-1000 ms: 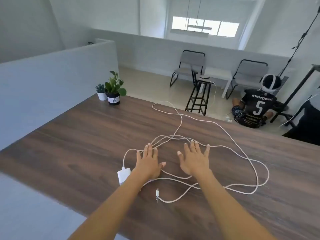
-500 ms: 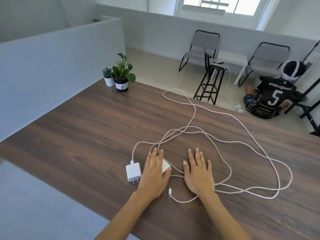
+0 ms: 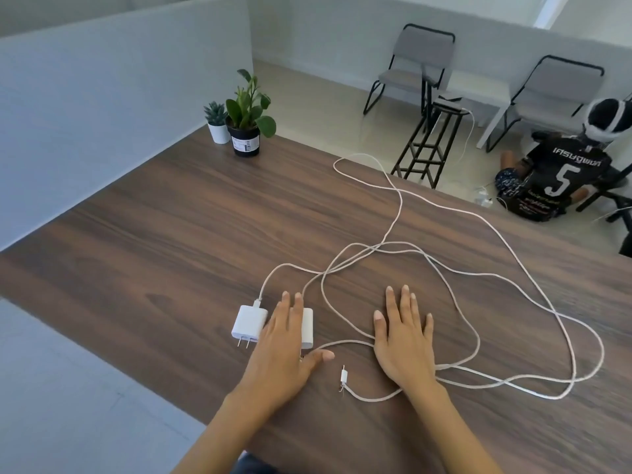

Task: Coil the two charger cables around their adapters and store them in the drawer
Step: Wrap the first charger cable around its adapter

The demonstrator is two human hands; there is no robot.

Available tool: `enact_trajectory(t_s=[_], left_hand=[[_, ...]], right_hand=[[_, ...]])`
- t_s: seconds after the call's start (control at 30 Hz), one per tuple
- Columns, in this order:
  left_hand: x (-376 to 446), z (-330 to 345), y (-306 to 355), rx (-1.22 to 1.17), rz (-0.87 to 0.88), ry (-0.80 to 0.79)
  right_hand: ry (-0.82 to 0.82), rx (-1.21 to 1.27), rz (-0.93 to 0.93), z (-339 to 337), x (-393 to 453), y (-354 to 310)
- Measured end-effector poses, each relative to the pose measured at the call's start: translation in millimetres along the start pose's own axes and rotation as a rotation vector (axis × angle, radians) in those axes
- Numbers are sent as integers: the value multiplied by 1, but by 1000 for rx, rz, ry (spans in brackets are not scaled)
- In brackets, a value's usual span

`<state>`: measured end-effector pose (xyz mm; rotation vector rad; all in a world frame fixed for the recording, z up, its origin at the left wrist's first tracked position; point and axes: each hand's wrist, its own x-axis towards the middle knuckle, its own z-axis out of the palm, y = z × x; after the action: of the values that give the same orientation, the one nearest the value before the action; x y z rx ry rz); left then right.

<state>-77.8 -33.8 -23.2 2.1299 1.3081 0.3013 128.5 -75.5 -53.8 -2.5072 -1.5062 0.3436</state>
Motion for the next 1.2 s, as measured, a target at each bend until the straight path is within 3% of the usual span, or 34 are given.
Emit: enact_trajectory(t_s=[0.13,0.4,0.63,0.83,1.0,1.2], left_hand=[[2,9,15,-61,-179,151],[-2,3,10,-170,-264,264],[-13,-28,8,-330,-71,333],[-13,-55,15,-556,-4,386],[-2,-67,13,-722,-8,278],[19,-77,24,-842,49,140]], right_hand=[[13,-5,-144,-4,5,-14],[7,123,-333,-3,23,-40],[30,281,-572,-27,31,-59],[194,438,-570,-53,43,-60],[304,583,-509,-84,29,-52],[228,600,-393,-118,20,-31]])
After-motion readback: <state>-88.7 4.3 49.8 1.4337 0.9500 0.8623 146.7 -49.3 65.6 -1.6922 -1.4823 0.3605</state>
